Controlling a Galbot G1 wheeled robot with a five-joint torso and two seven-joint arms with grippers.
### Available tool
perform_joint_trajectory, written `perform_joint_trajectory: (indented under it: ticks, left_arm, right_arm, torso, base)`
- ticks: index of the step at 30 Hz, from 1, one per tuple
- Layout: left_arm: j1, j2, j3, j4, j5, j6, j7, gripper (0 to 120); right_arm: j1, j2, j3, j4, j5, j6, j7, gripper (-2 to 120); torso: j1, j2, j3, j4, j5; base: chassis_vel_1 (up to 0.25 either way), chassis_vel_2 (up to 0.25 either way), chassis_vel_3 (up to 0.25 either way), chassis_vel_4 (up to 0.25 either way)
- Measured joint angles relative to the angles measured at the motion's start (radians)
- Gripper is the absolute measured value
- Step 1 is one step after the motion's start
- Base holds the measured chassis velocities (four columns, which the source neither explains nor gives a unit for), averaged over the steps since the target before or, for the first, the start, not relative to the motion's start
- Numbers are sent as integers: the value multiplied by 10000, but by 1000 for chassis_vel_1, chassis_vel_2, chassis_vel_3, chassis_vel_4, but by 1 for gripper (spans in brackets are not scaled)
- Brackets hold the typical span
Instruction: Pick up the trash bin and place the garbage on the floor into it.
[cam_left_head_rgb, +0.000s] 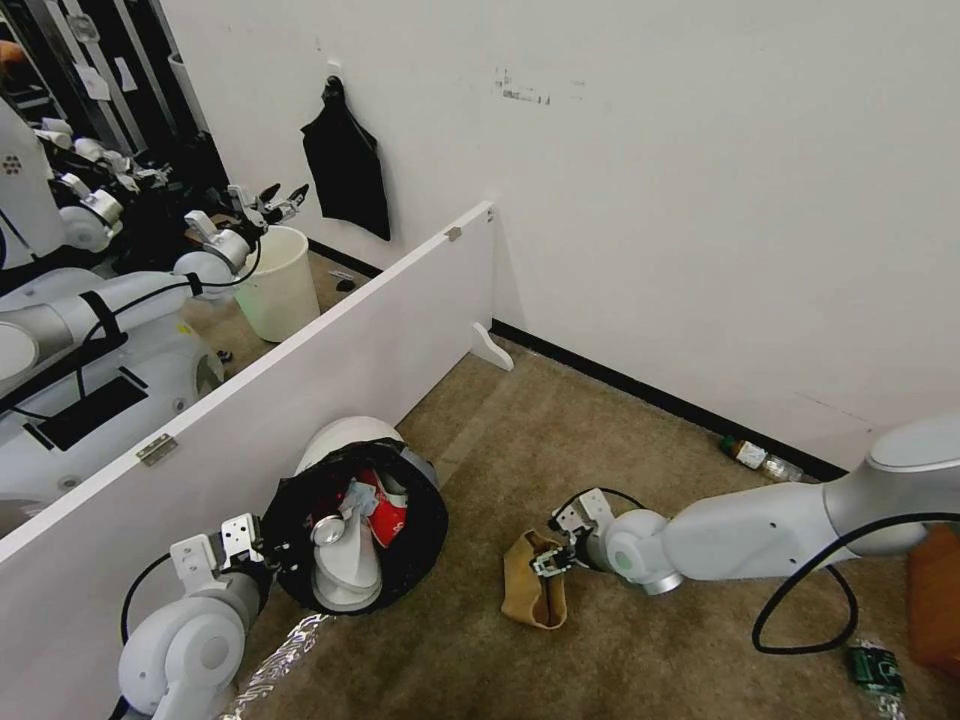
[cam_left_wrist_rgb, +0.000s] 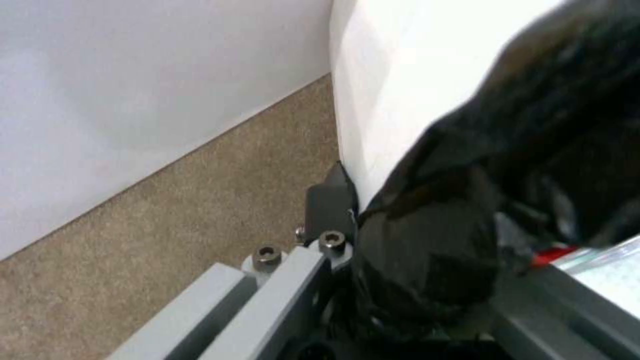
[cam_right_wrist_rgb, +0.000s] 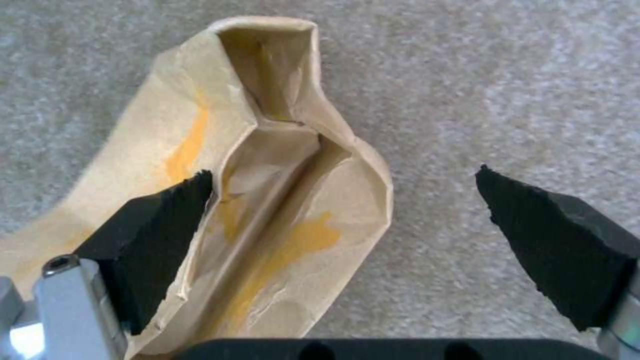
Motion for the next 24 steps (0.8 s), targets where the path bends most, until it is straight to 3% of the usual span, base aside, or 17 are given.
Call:
perform_joint_trajectory:
  ticks: [11, 24]
  left_arm:
    - [-41, -28, 52, 73, 24, -9, 1, 0]
    - [-109, -58, 145, 178, 51, -24, -17, 0]
  right_arm:
    - [14, 495, 82, 22, -201, -35, 83, 100]
    - [14, -108, 39, -282, -326, -3, -545, 100]
  torso:
    - [0, 0, 0, -1, 0]
    - [0, 0, 0, -1, -2]
  base:
    - [0, 0, 0, 0]
    - [0, 0, 0, 0]
